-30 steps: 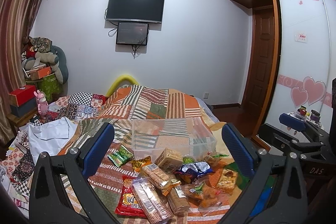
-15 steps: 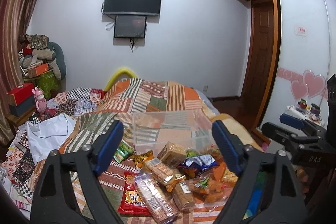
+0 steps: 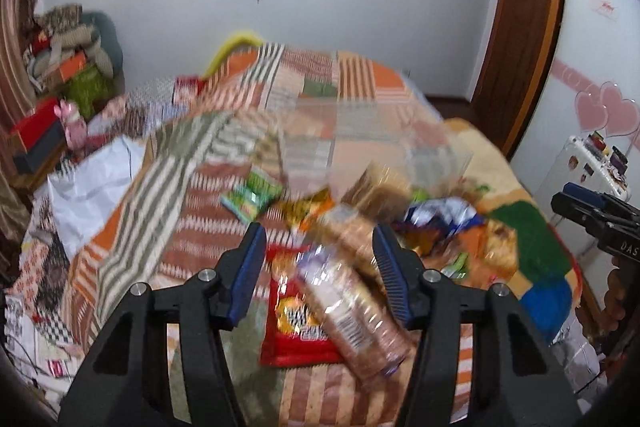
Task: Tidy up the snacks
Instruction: 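Grasp clear-wrapped bread package with left gripper while right grasps cookie bag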
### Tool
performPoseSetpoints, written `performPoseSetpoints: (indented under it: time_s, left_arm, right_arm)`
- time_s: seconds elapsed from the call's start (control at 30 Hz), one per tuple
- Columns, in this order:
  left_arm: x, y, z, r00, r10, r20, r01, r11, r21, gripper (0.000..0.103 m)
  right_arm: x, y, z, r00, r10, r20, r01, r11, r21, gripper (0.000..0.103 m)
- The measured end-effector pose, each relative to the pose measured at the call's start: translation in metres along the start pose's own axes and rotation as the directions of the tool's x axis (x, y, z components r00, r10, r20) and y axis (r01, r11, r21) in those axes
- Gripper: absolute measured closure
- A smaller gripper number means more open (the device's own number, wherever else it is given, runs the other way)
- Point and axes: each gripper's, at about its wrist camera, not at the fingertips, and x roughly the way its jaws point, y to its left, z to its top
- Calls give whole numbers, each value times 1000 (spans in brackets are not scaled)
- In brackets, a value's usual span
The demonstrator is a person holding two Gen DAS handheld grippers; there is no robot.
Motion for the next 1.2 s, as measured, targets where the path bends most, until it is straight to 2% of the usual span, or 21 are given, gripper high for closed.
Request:
performPoseSetpoints:
  time_s: [0.2,0.4,0.57,0.73,0.9,1.07,1.2]
  left_arm:
    - [21,-6,-16,995,-22,-98,22,1000,-3,48]
    - [46,-21,-29,979,-61,-193,63,998,9,48]
    - [53,-24,-34,976,-48,-213,52,999,9,48]
    - [62,-17,-40,965,-85,-250,76,996,-47,48]
    - [69,-24,-37,969,-68,-237,63,998,-28,48]
    - [74,-35,-39,980,4,-200,10,998,66,48]
    - [71,-39,-41,985,32,-171,-13,994,110,55]
  right_arm:
    - [20,-15,-13,995,-14,-103,18,999,42,41]
    - [35,-22,-21,984,11,-178,-1,998,59,41]
    - [51,-21,-27,970,66,-235,-46,995,90,41]
    - [57,-18,-27,965,87,-249,-67,994,88,39]
    - [67,-15,-22,963,97,-250,-75,993,96,39]
    - [75,-13,-20,965,89,-248,-60,991,124,39]
    - [78,-13,-17,968,70,-240,-36,989,142,39]
